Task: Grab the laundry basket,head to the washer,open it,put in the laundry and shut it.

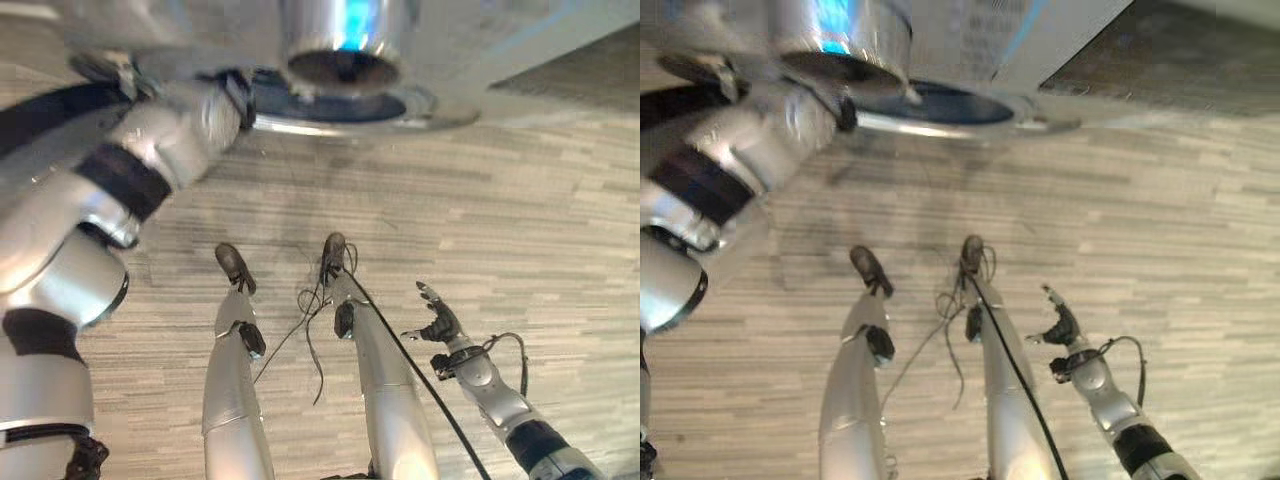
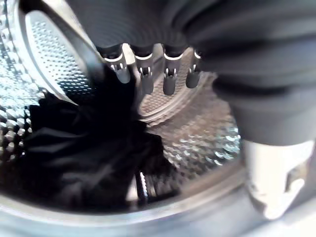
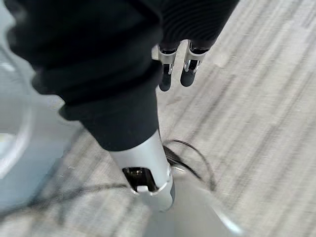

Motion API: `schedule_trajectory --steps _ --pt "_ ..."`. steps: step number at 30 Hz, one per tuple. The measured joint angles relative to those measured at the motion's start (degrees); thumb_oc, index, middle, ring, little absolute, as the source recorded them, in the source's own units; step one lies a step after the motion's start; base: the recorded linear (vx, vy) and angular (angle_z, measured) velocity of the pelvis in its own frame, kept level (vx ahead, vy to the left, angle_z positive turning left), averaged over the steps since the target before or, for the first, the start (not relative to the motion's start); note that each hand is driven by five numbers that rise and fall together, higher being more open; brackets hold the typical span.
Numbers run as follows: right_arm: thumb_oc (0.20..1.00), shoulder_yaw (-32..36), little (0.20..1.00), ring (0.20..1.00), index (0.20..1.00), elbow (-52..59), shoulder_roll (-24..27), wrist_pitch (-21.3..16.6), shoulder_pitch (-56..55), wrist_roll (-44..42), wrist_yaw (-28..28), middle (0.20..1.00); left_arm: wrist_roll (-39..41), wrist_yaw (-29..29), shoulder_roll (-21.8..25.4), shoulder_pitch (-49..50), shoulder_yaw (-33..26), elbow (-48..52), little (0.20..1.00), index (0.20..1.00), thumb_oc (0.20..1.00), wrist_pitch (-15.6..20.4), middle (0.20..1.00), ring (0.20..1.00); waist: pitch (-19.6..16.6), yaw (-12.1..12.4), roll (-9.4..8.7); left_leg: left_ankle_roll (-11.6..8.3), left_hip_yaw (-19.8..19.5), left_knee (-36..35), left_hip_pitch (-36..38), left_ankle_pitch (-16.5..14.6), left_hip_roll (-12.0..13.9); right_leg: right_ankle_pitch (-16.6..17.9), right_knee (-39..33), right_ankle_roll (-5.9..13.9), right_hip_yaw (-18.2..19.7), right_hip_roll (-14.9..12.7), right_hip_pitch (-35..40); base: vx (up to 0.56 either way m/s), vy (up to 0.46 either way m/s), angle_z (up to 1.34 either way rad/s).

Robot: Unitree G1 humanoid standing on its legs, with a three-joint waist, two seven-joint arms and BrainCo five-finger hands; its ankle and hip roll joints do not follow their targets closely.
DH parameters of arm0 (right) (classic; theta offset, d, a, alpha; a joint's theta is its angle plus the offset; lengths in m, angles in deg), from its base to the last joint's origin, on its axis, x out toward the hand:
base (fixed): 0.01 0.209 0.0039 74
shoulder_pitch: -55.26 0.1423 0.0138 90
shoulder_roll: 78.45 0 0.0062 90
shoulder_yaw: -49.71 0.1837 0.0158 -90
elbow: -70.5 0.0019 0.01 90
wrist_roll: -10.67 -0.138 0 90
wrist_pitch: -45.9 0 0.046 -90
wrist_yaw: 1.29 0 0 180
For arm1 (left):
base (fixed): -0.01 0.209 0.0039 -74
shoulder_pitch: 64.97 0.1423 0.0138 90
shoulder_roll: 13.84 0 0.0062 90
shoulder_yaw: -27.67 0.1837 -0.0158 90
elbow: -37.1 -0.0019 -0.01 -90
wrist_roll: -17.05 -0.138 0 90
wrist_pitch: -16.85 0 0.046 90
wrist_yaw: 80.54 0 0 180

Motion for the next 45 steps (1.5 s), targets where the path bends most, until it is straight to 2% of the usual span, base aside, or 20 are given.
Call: schedule_trajectory --steps 1,3,4,5,7,8,10,11,12,14,15,16,17,18,19,23,24,27,33,45 --pt "1.0 0.98 1.0 1.0 1.0 -0.25 -0.63 0.43 -1.03 1.48 -0.15 1.0 0.6 1.03 1.1 8.17 -7.85 6.3 1.0 1.0 1.0 0.76 1.0 1.0 0.01 -0.04 0.0 -0.07 0.37 -1.04 2.25 0.07 0.02 0.08 -1.1 0.08 0.05 0.22 2.1 0.04 -0.011 -0.12" --pt "1.0 1.15 1.0 1.0 1.0 -1.35 -0.7 1.92 -3.79 3.29 -0.86 1.0 1.0 2.96 1.11 16.43 -10.41 10.75 1.0 1.0 1.0 1.58 1.0 1.0 -0.02 1.18 0.02 -0.54 0.53 -2.73 7.43 0.4 0.07 0.07 -2.47 0.07 -0.16 0.59 7.0 0.05 -0.003 -0.03" --pt "1.0 1.43 1.0 1.0 1.0 -2.55 -1.7 2.25 -4.55 3.91 -1.38 1.0 1.29 5.17 1.25 22.21 -14.11 12.59 1.0 1.0 1.0 1.76 1.0 1.0 -0.11 1.8 0.17 -0.71 0.36 -3.09 9.63 0.23 0.09 0.06 -3.41 0.07 -0.38 1.06 9.71 0.05 0.0 -0.06" --pt "1.0 2.37 1.0 1.0 1.0 -4.04 -3.39 2.36 -4.96 4.97 -1.48 1.0 1.7 6.37 -0.8 32.24 -22.82 16.11 1.0 1.0 1.0 2.38 1.0 1.0 -0.19 1.0 0.02 -1.23 0.46 -3.83 12.32 -0.38 0.37 0.06 -4.27 0.08 -0.31 1.46 12.19 0.05 0.019 -0.09" --pt "1.0 2.35 1.0 1.0 1.0 -6.09 -4.23 2.51 -6.01 5.73 -2.03 1.0 3.02 6.42 -2.55 41.28 -25.65 17.81 1.0 1.0 1.0 2.96 1.0 1.0 -0.2 1.63 0.05 -1.31 0.48 -4.59 15.89 -0.29 0.19 0.06 -5.72 0.08 -0.25 1.74 15.83 0.11 0.054 -0.06" --pt "1.0 2.4 1.0 1.0 1.0 -10.41 -5.71 3.51 -6.1 6.22 -2.25 1.0 4.39 6.43 -6.35 53.59 -33.66 20.34 1.0 1.0 1.0 4.06 1.0 1.0 -0.28 3.22 0.26 -1.7 0.47 -4.9 19.86 -0.72 0.03 -0.26 -6.92 0.45 -0.39 1.97 20.42 0.11 0.063 -0.01" --pt "1.0 3.11 1.0 1.0 1.0 -14.51 -5.49 4.3 -6.28 7.03 -2.2 1.0 6.16 6.25 -11.95 60.76 -39.73 19.81 1.0 1.0 1.0 4.3 1.0 1.0 -1.04 4.71 1.26 -1.95 0.41 -5.77 23.73 -1.16 0.18 -0.74 -7.86 0.77 -0.4 1.98 24.54 0.11 0.083 0.15" --pt "1.0 2.87 1.0 1.0 1.0 -15.69 -5.4 4.52 -7.01 7.92 -2.45 1.0 7.22 6.0 -14.02 64.77 -39.4 18.77 1.0 1.0 1.0 4.48 1.0 1.0 -3.14 6.47 2.58 -1.91 0.02 -6.88 25.49 -1.55 -0.48 -1.21 -8.51 1.43 -1.07 1.87 26.56 0.07 0.056 0.27" --pt "1.0 3.48 1.0 1.0 1.0 -17.68 -4.89 4.68 -6.95 8.45 -2.6 1.0 8.23 6.15 -15.79 66.45 -40.68 16.35 1.0 1.0 1.0 5.09 1.0 1.0 -3.35 6.71 2.73 -1.82 0.1 -8.19 28.93 -1.4 -0.75 -1.52 -9.23 1.72 -1.06 1.91 29.6 0.12 0.095 0.27" --pt "1.0 3.4 1.0 1.0 1.0 -17.52 -4.8 4.33 -8.37 8.96 -2.93 1.0 9.11 6.25 -13.77 67.54 -37.24 15.87 1.0 1.0 1.0 4.7 1.0 1.0 -5.95 7.17 3.34 -1.59 -0.64 -8.62 29.61 -1.32 -1.33 -2.53 -9.36 2.58 -1.45 1.6 30.35 0.17 0.125 0.23" --pt "1.0 3.38 1.0 1.0 1.0 -20.87 -5.9 4.68 -6.5 9.99 -3.54 1.0 9.08 6.77 -16.27 68.71 -38.88 10.45 1.0 1.0 1.0 6.36 1.0 1.0 -6.69 7.05 3.46 -1.44 -1.02 -9.75 32.22 -1.28 -1.71 -2.14 -9.66 2.88 -1.64 1.06 33.5 0.09 0.062 0.18" --pt "1.0 3.55 1.0 1.0 1.0 -21.9 -6.45 4.84 -6.45 9.98 -3.52 1.0 9.44 6.53 -18.96 68.87 -38.85 6.4 1.0 1.0 1.0 5.77 1.0 1.0 -6.77 6.92 3.59 -1.4 -1.17 -10.94 35.24 -1.09 -2.15 -1.94 -10.84 3.26 -1.73 1.11 36.58 0.15 0.123 0.08" --pt "1.0 3.61 1.0 1.0 1.0 -23.36 -7.17 5.05 -7.52 9.97 -3.51 1.0 9.65 6.74 -21.59 70.25 -37.66 -0.88 1.0 1.0 1.0 5.22 1.0 1.0 -8.23 6.74 3.51 -1.37 -1.09 -13.04 40.17 -1.09 -2.58 -1.69 -13.44 3.88 -1.82 1.15 41.72 0.06 0.061 0.04" --pt "1.0 3.59 1.0 1.0 1.0 -23.51 -7.45 5.04 -9.12 9.97 -3.49 1.0 9.67 6.94 -22.42 72.72 -35.96 -3.3 1.0 1.0 1.0 4.87 1.0 1.0 -11.16 6.67 3.39 -1.45 -1.03 -13.97 40.97 -1.48 -2.78 -1.9 -14.83 4.33 -1.83 1.23 43.01 0.13 0.112 0.07" --pt "1.0 3.66 1.0 1.0 1.0 -25.79 -7.94 5.02 -10.59 9.96 -3.43 1.0 9.66 7.03 -25.75 75.0 -35.31 -11.63 1.0 1.0 1.0 5.01 1.0 1.0 -14.5 7.14 3.13 -1.3 -1.3 -15.97 43.98 -0.91 -3.21 -0.92 -18.27 4.91 -2.01 1.68 46.53 0.17 0.087 0.1" --pt "1.0 4.55 1.0 1.0 1.0 -30.13 -9.79 5.68 -11.21 9.9 -3.38 1.0 10.31 6.25 -31.91 77.1 -39.49 -26.93 1.0 1.0 1.0 3.84 1.0 1.0 -16.89 7.16 2.07 -1.48 -1.59 -17.25 48.53 -1.21 -4.0 1.75 -25.27 4.95 -3.2 2.03 54.15 0.11 0.061 0.12" --pt "1.0 5.36 1.0 1.0 1.0 -30.25 -10.26 5.68 -11.59 9.86 -3.32 1.0 10.67 5.43 -33.3 78.29 -41.23 -31.65 1.0 1.0 1.0 3.78 1.0 1.0 -18.74 7.12 2.14 -1.54 -1.94 -16.99 49.23 -1.27 -4.12 1.86 -25.19 4.92 -3.61 2.11 54.9 0.11 0.06 0.04" --pt "1.0 6.66 1.0 1.0 1.0 -30.24 -10.65 5.66 -11.75 9.41 -3.24 1.0 10.62 3.44 -35.3 77.17 -43.75 -39.07 1.0 1.0 1.0 2.92 1.0 1.0 -19.14 6.98 1.94 -1.41 -2.13 -17.0 51.63 -1.44 -4.19 1.78 -25.18 4.91 -3.64 2.1 57.49 0.08 0.025 0.06" --pt "1.0 6.73 1.0 1.0 1.0 -33.05 -12.17 5.63 -13.13 7.51 -3.33 1.0 10.55 1.78 -35.17 78.29 -45.32 -42.59 1.0 1.0 1.0 2.75 1.0 1.0 -22.34 7.14 1.06 -1.49 -2.08 -17.28 52.92 -2.21 -3.81 0.74 -25.21 4.9 -3.16 2.27 58.62 0.06 0.023 -0.02" --pt "1.0 8.78 1.0 1.0 1.0 -34.48 -12.44 5.74 -16.25 3.94 -3.54 1.0 10.11 1.85 -35.2 77.24 -44.76 -39.89 1.0 1.0 1.0 2.87 1.0 1.0 -22.74 6.97 0.6 -1.63 -1.23 -17.29 53.45 -2.11 -3.73 1.04 -25.21 4.85 -1.99 2.27 58.59 0.02 0.02 -0.05"
